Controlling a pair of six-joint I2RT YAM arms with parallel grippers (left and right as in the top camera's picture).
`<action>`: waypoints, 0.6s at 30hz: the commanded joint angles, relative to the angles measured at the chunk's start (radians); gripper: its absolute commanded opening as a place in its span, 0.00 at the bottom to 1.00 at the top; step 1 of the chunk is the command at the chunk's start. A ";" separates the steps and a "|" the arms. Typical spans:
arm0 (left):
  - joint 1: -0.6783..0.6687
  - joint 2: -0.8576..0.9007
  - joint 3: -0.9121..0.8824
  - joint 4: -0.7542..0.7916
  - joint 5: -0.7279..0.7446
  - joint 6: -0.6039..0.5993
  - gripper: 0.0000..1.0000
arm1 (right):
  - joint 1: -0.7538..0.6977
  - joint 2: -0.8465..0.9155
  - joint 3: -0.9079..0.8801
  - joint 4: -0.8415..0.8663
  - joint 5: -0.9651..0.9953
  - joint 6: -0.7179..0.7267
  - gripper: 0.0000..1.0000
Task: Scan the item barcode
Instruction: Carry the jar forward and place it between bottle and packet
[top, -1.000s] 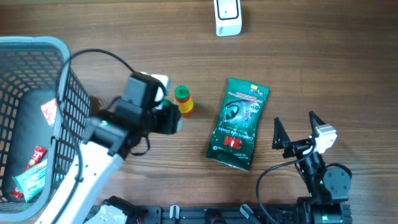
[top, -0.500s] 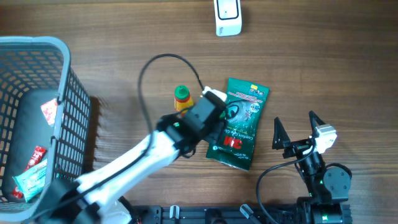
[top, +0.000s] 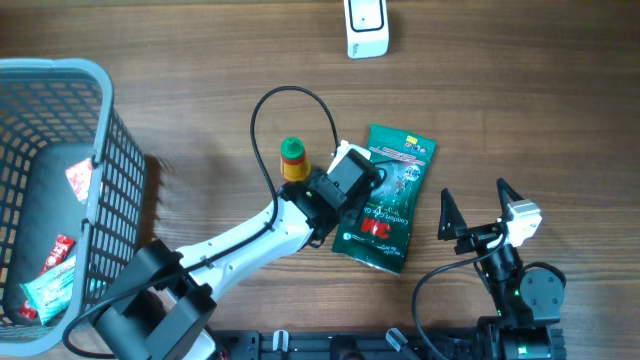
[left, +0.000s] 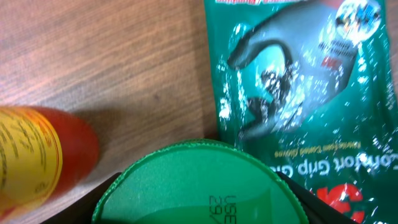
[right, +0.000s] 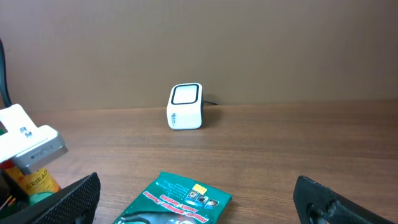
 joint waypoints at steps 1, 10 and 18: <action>0.003 0.018 0.002 0.016 -0.037 -0.008 0.61 | 0.004 -0.006 -0.001 0.005 0.013 -0.011 1.00; 0.005 0.070 0.003 0.030 -0.043 -0.008 0.80 | 0.004 -0.006 -0.001 0.005 0.013 -0.011 1.00; 0.005 -0.105 0.060 0.010 -0.043 0.005 0.96 | 0.004 -0.006 -0.001 0.005 0.013 -0.011 1.00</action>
